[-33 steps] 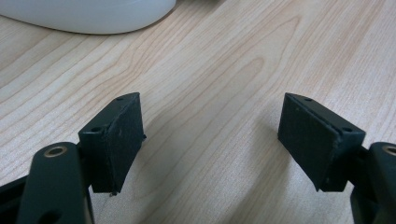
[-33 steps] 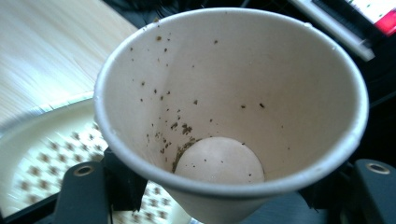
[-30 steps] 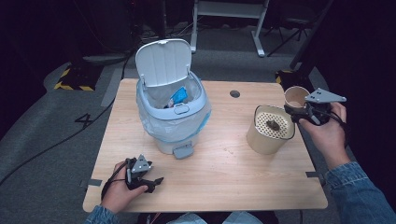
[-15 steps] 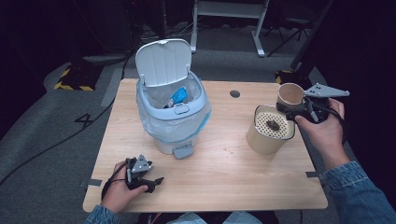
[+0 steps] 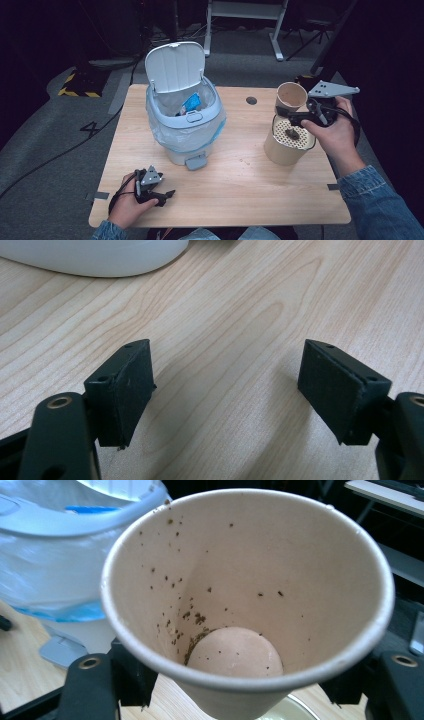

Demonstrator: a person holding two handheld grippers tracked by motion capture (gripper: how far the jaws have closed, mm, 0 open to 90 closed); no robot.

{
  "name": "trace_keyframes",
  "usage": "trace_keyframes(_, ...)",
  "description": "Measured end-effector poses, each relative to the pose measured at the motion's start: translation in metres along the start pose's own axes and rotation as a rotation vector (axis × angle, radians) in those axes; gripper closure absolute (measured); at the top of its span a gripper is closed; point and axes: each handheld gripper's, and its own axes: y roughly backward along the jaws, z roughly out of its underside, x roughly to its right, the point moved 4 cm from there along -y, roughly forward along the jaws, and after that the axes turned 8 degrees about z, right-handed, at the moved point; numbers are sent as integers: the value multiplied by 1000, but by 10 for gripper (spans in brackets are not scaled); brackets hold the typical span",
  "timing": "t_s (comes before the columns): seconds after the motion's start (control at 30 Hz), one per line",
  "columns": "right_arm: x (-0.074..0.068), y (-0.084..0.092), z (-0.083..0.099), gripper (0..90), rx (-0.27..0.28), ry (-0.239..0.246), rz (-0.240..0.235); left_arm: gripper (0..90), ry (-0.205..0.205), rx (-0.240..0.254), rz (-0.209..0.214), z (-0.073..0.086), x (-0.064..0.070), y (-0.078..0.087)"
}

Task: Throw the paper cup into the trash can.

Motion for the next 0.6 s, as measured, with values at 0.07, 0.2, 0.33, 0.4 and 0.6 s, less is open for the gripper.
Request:
trace_keyframes(0.07, -5, -3, -8, 307, 2, 11, -13, 228, 1, 0, 1, 0, 0, 0)
trace_keyframes(0.2, -16, -11, -24, 307, 21, 9, -51, 228, 2, 0, 2, 0, 0, 0)
trace_keyframes(0.33, -25, -20, -36, 307, 33, 2, -89, 229, 0, -1, -1, 0, -1, 0)
trace_keyframes(0.4, -30, -26, -42, 307, 40, -5, -111, 229, 0, -1, -1, 0, -1, 0)
trace_keyframes(0.6, -47, -42, -63, 307, 43, 3, -162, 231, 2, -1, -3, 0, 0, 0)
